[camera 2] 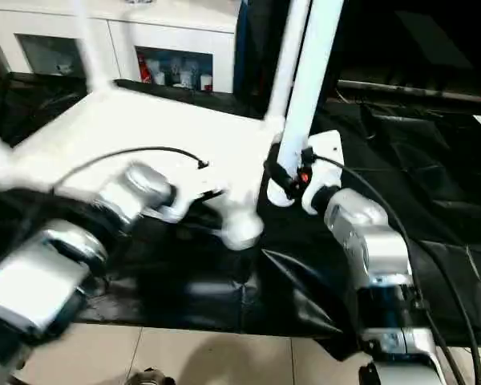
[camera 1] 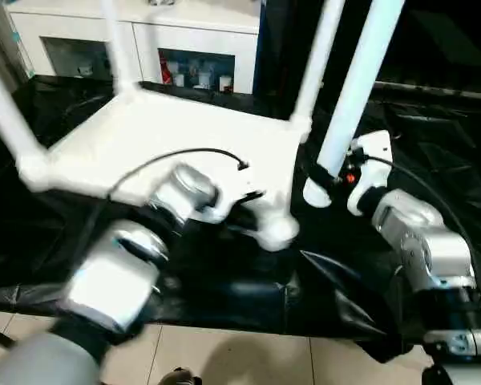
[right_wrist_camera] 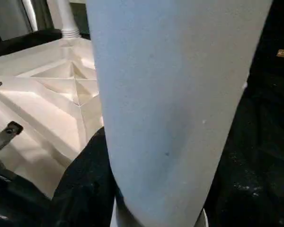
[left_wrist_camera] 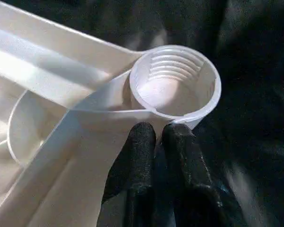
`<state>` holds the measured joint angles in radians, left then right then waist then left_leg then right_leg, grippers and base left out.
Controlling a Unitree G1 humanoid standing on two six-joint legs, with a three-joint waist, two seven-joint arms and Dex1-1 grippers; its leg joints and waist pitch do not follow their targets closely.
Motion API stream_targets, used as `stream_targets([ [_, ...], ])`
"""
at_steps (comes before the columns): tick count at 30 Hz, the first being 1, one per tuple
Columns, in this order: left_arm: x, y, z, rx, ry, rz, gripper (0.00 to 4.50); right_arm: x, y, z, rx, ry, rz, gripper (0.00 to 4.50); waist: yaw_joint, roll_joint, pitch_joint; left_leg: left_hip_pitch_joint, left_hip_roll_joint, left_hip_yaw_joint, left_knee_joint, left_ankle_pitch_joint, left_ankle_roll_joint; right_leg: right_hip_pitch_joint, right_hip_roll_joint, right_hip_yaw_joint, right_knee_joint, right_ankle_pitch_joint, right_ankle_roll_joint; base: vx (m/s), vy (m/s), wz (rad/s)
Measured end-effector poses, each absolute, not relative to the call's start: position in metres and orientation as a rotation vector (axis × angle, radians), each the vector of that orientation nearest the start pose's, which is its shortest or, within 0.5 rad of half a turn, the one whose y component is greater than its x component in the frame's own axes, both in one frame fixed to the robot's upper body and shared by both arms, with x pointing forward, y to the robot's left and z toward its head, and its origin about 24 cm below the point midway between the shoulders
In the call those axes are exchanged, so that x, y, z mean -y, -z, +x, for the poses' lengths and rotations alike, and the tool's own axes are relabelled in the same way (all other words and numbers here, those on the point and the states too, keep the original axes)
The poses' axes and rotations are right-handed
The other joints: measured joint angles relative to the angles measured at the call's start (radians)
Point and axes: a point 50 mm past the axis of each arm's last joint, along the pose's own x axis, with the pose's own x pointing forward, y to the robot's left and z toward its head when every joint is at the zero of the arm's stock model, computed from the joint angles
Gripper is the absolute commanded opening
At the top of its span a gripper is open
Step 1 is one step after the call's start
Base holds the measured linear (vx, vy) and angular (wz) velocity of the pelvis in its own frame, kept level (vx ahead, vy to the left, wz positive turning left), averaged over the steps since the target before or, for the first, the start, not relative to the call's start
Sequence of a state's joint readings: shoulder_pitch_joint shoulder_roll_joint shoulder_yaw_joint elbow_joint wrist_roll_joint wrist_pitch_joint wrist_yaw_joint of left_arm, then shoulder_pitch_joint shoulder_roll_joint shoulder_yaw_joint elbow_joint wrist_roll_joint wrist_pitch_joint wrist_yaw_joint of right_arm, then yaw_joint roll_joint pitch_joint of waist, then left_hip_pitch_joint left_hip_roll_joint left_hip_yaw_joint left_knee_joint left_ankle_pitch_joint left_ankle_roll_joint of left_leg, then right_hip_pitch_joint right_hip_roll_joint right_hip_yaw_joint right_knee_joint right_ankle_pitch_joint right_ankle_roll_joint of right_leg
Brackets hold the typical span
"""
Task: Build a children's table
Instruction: Pick table leg
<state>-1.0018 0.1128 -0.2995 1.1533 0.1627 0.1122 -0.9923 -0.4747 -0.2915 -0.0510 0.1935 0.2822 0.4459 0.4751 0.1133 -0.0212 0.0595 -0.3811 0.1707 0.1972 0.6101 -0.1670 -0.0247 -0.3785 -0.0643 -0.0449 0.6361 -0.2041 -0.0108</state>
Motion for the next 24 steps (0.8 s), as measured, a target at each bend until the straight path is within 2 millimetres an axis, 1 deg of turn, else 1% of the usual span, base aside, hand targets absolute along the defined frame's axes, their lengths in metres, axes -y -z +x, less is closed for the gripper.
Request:
stream_targets([
  [4,-0.067,-0.065,0.365,-0.528,1.114,0.478,0.09,0.169,-0.105,0.332,-0.156,-0.491,0.041,1.93,-0.002,0.000,0.000,0.003,0.000,0.000,0.000,0.000,0.000,0.001,0.000,0.000,0.000,0.001,0.000,0.000,0.000,0.00],
  [6,-0.068,-0.064,0.366,-0.533,1.078,0.487,0.03,0.170,-0.105,0.332,-0.154,-0.484,0.044,1.93,-0.004,0.000,0.000,0.007,0.000,0.000,-0.002,0.000,0.000,0.003,0.000,-0.001,-0.002,0.000,0.001,0.000,0.000,0.00],
  [9,-0.069,-0.062,0.366,-0.540,1.021,0.495,0.00,0.172,-0.106,0.332,-0.151,-0.475,0.048,1.93,-0.012,0.000,0.000,0.014,0.000,0.000,-0.006,0.000,0.000,0.009,0.000,-0.002,-0.008,-0.003,0.007,0.000,0.000,0.00],
  [12,-0.070,-0.060,0.365,-0.504,1.019,0.513,0.00,0.172,-0.106,0.332,-0.151,-0.474,0.049,1.93,-0.020,0.001,0.000,0.016,0.000,-0.001,-0.009,0.000,0.000,0.011,0.000,-0.003,-0.013,-0.003,0.007,0.000,0.000,0.00],
  [14,-0.070,-0.060,0.361,-0.431,1.090,0.529,0.34,0.172,-0.106,0.332,-0.151,-0.475,0.049,1.93,-0.022,0.001,0.000,0.014,0.000,-0.001,-0.011,0.000,0.000,0.010,0.000,-0.004,-0.018,-0.003,0.007,0.000,0.000,0.00],
  [17,-0.071,-0.064,0.355,-0.390,1.229,0.577,0.45,0.172,-0.106,0.332,-0.150,-0.474,0.049,1.93,-0.021,0.002,0.001,0.012,0.000,0.000,-0.012,0.000,0.000,0.010,0.000,-0.004,-0.024,0.007,0.001,0.000,0.000,0.00],
  [19,-0.073,-0.067,0.354,-0.388,1.272,0.602,0.65,0.172,-0.106,0.332,-0.150,-0.475,0.049,1.93,-0.020,0.002,0.001,0.010,-0.001,0.002,-0.013,-0.002,0.002,0.010,-0.002,-0.004,-0.025,0.008,0.000,0.040,0.007,0.01],
  [20,-0.074,-0.069,0.354,-0.381,1.298,0.618,0.80,0.172,-0.106,0.332,-0.150,-0.476,0.049,1.93,-0.020,0.002,0.001,0.008,-0.001,0.003,-0.014,-0.004,0.004,0.007,-0.003,-0.004,-0.026,0.008,0.001,0.060,0.007,0.01],
  [21,-0.075,-0.071,0.354,-0.380,1.317,0.628,0.84,0.172,-0.106,0.332,-0.150,-0.475,0.049,1.93,-0.020,0.002,0.001,0.006,-0.001,0.003,-0.015,-0.004,0.004,0.004,-0.003,-0.004,-0.026,0.007,0.001,0.056,-0.003,-0.01],
  [22,-0.075,-0.073,0.354,-0.381,1.330,0.634,0.84,0.172,-0.106,0.332,-0.150,-0.475,0.048,1.93,-0.020,0.002,0.001,0.001,-0.001,0.003,-0.015,-0.004,0.004,0.000,-0.003,-0.005,-0.025,0.007,0.001,0.000,0.000,0.00],
  [23,-0.076,-0.077,0.355,-0.376,1.354,0.649,0.88,0.173,-0.106,0.332,-0.150,-0.474,0.048,1.93,-0.019,0.003,0.001,-0.006,-0.001,0.003,-0.015,-0.004,0.005,-0.007,-0.003,-0.005,-0.024,0.007,0.001,0.000,0.000,0.00],
  [24,-0.078,-0.080,0.356,-0.369,1.371,0.666,0.97,0.173,-0.106,0.332,-0.151,-0.474,0.048,1.93,-0.019,0.004,0.001,-0.010,0.000,0.003,-0.015,-0.002,0.006,-0.011,-0.002,-0.005,-0.023,0.007,0.001,0.000,0.000,0.00],
])
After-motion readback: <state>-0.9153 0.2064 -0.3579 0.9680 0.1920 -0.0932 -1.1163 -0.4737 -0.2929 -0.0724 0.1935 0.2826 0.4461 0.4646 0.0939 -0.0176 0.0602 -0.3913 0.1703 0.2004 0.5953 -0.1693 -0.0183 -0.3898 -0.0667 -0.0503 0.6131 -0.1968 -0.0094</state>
